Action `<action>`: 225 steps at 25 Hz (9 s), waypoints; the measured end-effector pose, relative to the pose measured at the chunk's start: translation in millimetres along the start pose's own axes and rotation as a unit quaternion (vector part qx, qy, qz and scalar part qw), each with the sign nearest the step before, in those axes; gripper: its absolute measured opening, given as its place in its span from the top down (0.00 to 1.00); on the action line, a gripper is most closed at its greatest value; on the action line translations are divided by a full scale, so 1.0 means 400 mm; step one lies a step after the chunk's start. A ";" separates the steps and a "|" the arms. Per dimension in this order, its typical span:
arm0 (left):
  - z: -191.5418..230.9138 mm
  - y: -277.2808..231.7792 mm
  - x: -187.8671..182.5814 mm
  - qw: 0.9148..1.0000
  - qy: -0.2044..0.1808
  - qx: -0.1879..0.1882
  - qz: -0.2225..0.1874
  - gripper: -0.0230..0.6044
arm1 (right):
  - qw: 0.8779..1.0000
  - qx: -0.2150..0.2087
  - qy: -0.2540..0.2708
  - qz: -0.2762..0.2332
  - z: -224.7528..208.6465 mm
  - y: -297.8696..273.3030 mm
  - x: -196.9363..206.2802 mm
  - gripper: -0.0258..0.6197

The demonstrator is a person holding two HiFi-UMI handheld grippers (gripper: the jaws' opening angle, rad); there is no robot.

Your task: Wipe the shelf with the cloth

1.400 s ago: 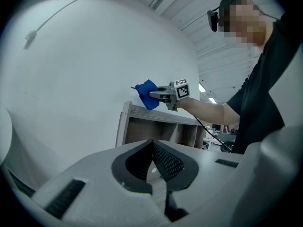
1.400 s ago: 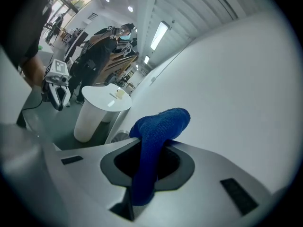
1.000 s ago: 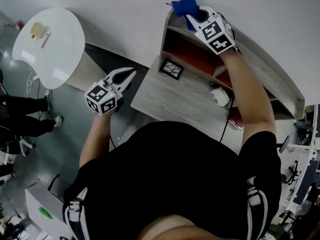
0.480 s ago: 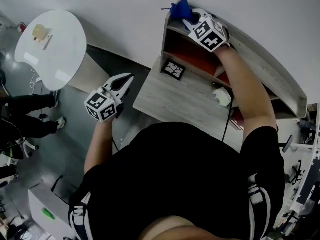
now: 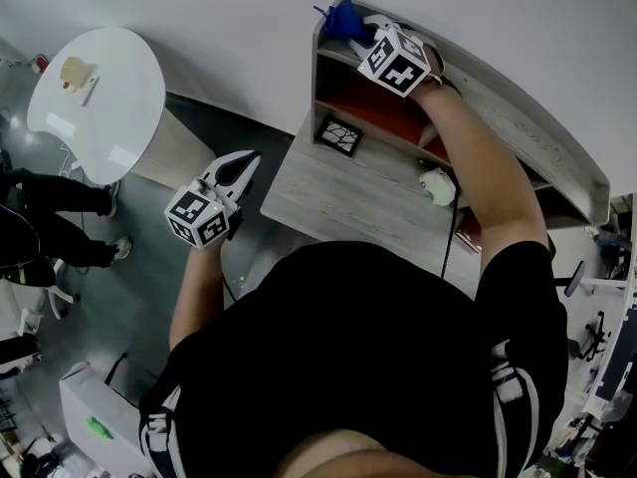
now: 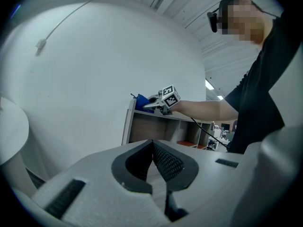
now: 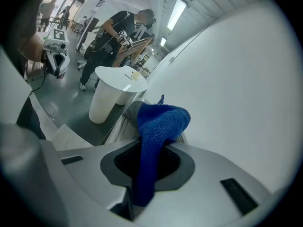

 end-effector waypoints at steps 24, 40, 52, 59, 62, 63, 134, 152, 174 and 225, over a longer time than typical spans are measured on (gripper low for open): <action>-0.090 -0.083 -0.008 0.999 -0.014 0.042 0.019 0.94 | 0.999 0.014 0.001 0.041 0.009 0.122 0.119 0.87; -0.194 -0.207 -0.018 0.994 -0.037 0.100 0.030 0.94 | 0.994 0.041 -0.033 0.092 0.010 0.302 0.301 0.87; -0.306 -0.291 -0.009 0.987 -0.046 0.148 0.038 0.94 | 0.987 0.069 -0.068 0.130 0.036 0.464 0.456 0.87; -0.383 -0.343 -0.001 0.982 -0.052 0.179 0.046 0.94 | 0.980 0.089 -0.091 0.152 0.051 0.572 0.554 0.87; -0.407 -0.357 -0.002 0.980 -0.054 0.185 0.044 0.94 | 0.977 0.096 -0.100 0.161 0.061 0.611 0.588 0.87; -0.418 -0.362 -0.001 0.980 -0.054 0.188 0.044 0.94 | 0.976 0.098 -0.103 0.163 0.065 0.625 0.602 0.87; -0.798 -0.645 0.078 0.944 -0.070 0.312 0.079 0.94 | 0.895 0.176 -0.182 0.368 0.160 1.177 1.163 0.87; -0.796 -0.664 0.090 0.942 -0.068 0.319 0.084 0.94 | 0.887 0.176 -0.180 0.386 0.159 1.186 1.180 0.87; -0.778 -0.654 0.093 0.943 -0.074 0.313 0.088 0.94 | 0.895 0.166 -0.186 0.371 0.144 1.141 1.134 0.87; -0.338 -0.357 0.030 0.979 -0.047 0.182 0.073 0.94 | 0.966 0.075 -0.049 0.242 0.019 0.555 0.569 0.87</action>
Point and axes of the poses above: the fingertips, and each gripper's own axes: y backward along the fingers, z to its left, x out of its underside, the point moved 5 cm from there along y, backward along the fingers, and after that the axes turned 4 degrees about -x, right-handed, at the moved point
